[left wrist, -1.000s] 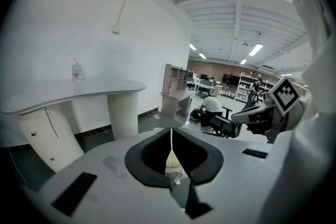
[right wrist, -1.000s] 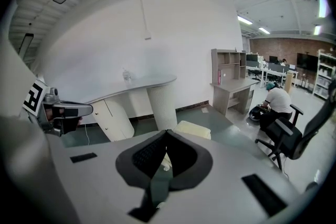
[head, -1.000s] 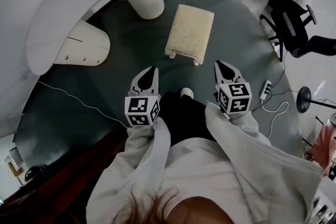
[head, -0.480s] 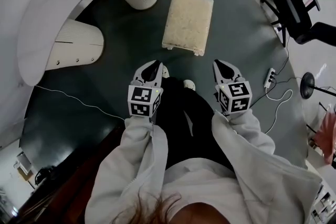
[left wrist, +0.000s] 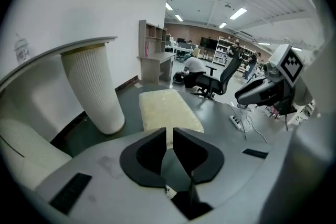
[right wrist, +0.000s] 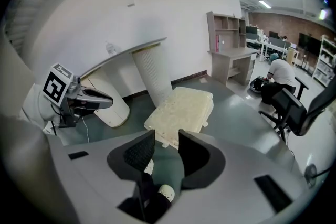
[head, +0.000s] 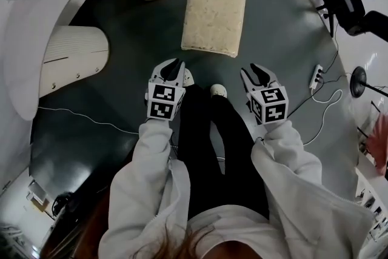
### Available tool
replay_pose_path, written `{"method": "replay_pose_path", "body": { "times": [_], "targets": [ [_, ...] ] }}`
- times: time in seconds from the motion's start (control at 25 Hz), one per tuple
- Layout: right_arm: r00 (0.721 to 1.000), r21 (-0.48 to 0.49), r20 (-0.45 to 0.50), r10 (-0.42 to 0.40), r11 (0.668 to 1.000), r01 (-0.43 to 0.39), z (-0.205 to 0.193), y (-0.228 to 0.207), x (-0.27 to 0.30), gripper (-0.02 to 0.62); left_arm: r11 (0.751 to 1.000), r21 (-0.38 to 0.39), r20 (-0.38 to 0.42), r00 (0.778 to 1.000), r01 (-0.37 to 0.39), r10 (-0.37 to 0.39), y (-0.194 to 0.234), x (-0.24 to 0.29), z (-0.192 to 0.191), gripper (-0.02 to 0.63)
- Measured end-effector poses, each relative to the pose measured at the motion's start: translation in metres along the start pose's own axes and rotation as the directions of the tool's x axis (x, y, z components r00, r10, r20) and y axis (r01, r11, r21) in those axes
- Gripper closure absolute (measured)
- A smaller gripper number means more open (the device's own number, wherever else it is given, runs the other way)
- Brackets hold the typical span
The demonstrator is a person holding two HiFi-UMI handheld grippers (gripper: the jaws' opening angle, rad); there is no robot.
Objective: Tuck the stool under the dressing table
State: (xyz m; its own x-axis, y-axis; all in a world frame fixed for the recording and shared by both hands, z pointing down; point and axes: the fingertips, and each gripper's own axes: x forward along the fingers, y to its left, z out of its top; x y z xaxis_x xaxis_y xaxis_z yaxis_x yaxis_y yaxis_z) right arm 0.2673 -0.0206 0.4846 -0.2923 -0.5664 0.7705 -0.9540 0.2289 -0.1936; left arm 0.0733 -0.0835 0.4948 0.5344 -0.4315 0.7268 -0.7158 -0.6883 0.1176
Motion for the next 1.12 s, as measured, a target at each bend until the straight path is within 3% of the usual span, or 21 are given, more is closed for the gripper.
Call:
{"method": "replay_pose_path", "body": {
  "times": [0.2,0.32,0.64,0.88,1.12],
  "targets": [
    [0.998,0.024,-0.057,-0.015,1.000,0.017,-0.017,-0.019,0.045,0.358,0.997,0.043,-0.103,0.993,0.062,-0.058,0.012,0.049,-0.028,0.570],
    [0.997,0.068,-0.083,-0.005,0.998,0.011,-0.027,-0.027,0.071,0.330,0.992,0.059,-0.161,0.982,0.113,-0.102,0.018,0.078,-0.045,0.461],
    [0.986,0.065,-0.167,-0.014,0.998,0.025,-0.059,-0.041,0.136,0.291,0.979,0.099,-0.268,0.953,0.177,-0.145,0.038,0.149,-0.081,0.380],
    [0.974,0.024,-0.226,-0.009,1.000,0.014,-0.080,-0.047,0.177,0.231,0.958,0.139,-0.307,0.931,0.251,-0.200,0.041,0.182,-0.106,0.341],
    [0.965,-0.027,-0.263,0.005,1.000,-0.013,-0.089,-0.055,0.203,0.198,0.935,0.269,-0.304,0.942,0.231,-0.146,0.044,0.190,-0.113,0.337]
  ]
}}
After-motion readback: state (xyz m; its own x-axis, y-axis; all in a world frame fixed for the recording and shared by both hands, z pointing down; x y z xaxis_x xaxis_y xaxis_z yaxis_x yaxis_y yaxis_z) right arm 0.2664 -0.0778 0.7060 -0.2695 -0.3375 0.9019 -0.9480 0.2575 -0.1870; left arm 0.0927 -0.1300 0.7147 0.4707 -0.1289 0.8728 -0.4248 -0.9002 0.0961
